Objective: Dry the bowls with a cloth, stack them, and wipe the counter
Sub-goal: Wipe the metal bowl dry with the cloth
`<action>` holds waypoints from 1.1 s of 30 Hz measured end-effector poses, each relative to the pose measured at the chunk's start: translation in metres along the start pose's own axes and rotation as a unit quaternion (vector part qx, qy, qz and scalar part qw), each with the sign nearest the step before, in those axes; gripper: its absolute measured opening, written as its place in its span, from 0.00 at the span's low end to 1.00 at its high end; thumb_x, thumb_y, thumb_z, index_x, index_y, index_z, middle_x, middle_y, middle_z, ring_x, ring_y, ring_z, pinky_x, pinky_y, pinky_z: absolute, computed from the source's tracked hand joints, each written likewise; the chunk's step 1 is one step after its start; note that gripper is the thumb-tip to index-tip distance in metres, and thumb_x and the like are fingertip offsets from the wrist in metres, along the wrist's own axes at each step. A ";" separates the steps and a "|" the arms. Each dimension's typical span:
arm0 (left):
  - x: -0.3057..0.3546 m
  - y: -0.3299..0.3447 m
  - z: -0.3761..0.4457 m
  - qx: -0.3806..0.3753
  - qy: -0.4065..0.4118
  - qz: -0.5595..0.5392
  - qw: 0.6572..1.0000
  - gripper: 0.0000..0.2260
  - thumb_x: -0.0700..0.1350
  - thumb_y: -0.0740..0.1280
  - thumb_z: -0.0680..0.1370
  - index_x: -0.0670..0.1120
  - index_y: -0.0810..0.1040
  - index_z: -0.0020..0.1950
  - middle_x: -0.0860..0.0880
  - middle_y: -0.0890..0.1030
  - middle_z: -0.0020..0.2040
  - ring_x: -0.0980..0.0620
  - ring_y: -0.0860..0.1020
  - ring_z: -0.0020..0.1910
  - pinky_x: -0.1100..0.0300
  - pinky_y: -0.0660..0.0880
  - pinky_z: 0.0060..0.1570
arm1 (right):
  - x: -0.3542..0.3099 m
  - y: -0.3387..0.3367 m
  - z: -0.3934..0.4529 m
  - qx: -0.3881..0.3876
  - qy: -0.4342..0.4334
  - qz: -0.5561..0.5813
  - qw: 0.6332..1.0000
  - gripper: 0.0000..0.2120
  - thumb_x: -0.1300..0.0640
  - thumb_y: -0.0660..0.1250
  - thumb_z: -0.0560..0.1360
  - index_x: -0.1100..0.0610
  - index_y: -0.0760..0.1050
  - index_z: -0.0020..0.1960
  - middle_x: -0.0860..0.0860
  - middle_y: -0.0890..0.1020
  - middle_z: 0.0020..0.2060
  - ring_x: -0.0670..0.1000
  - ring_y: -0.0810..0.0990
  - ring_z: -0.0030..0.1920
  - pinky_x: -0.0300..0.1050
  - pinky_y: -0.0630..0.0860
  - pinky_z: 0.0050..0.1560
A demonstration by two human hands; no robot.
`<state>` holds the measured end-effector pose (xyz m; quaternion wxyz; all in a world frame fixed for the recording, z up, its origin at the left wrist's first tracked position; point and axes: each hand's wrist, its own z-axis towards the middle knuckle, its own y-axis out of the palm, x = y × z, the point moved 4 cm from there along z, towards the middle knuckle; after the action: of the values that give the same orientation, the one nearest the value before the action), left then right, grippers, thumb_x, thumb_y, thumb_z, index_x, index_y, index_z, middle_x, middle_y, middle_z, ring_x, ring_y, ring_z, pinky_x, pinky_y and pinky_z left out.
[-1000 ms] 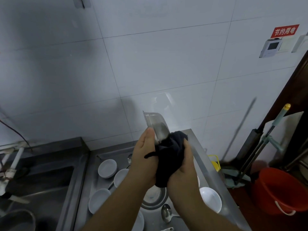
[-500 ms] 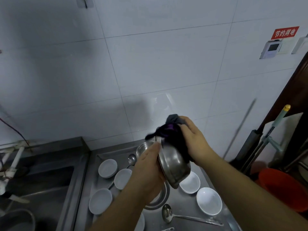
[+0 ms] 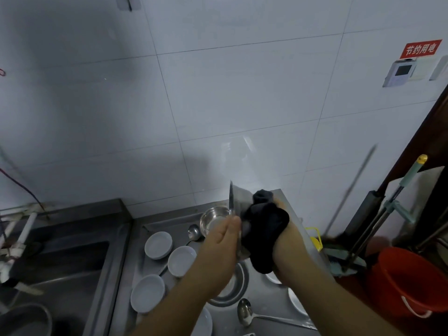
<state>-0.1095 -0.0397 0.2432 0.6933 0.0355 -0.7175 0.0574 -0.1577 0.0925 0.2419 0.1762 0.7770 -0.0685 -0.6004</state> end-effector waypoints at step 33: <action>-0.050 -0.091 -0.023 0.041 0.265 0.469 0.841 0.09 0.54 0.62 0.82 0.57 0.81 0.56 0.60 0.80 0.53 0.61 0.74 0.55 0.62 0.68 0.61 | 0.085 -0.040 0.005 0.172 0.118 -0.047 0.977 0.16 0.58 0.77 0.61 0.62 0.84 0.48 0.60 0.85 0.35 0.58 0.85 0.31 0.51 0.82 0.35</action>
<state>-0.0728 -0.1278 0.1966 0.7452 -0.2933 -0.4339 0.4127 -0.1439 0.1019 0.1494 0.0182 0.8635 -0.1129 -0.4911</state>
